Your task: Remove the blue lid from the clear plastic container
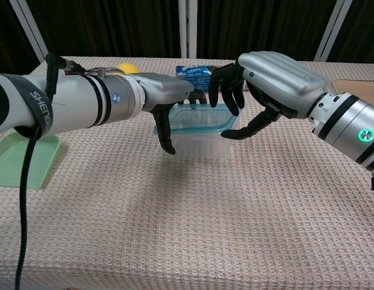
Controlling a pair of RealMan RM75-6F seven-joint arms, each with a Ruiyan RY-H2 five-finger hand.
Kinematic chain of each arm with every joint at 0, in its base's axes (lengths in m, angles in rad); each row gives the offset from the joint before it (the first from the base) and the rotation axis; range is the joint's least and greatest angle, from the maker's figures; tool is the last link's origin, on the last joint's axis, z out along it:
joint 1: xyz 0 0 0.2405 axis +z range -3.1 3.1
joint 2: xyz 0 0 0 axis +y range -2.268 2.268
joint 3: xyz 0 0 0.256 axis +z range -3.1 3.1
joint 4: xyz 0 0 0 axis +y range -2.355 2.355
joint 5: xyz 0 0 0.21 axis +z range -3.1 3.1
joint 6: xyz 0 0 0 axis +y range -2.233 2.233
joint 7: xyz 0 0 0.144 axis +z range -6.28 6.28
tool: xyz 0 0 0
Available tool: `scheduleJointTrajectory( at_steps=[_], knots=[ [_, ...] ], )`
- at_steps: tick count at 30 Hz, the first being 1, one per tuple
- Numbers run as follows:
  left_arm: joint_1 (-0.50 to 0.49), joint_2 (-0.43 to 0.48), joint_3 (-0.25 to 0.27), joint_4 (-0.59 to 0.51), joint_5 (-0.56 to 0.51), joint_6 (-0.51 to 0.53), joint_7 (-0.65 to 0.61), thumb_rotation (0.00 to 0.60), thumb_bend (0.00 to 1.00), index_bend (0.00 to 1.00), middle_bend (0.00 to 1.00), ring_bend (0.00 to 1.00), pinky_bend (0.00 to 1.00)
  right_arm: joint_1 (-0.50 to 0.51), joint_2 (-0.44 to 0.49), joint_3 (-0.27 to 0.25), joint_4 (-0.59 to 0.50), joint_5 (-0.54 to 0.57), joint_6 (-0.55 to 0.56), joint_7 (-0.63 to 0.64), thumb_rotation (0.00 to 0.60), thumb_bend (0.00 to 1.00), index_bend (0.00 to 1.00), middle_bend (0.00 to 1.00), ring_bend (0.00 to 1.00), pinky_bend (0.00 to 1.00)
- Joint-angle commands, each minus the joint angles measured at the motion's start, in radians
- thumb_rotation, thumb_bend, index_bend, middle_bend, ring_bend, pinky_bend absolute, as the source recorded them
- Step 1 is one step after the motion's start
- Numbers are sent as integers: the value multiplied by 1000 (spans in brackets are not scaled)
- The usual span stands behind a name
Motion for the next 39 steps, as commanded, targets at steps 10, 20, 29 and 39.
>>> scheduleJointTrajectory(
  at_steps=[10,20,29,39],
  knots=[
    [3,3,15,-22,18,20,38,600,41,175,251,169,309,8,28,8,-42,9,-10,-5,600,548,491,620,571,769],
    [12,-10,22,-9,37,40,59,600,42,175,251,169,308,10,46,12,-66,17,-15,12,600,562,488,619,571,769],
    [26,-8,12,-17,59,44,52,600,42,151,239,169,303,13,47,12,-65,23,-22,-1,600,563,486,618,571,769],
    [41,29,0,-61,66,40,34,600,41,68,144,72,193,13,23,-6,-48,20,-33,-43,600,620,597,631,597,783]
  ],
)
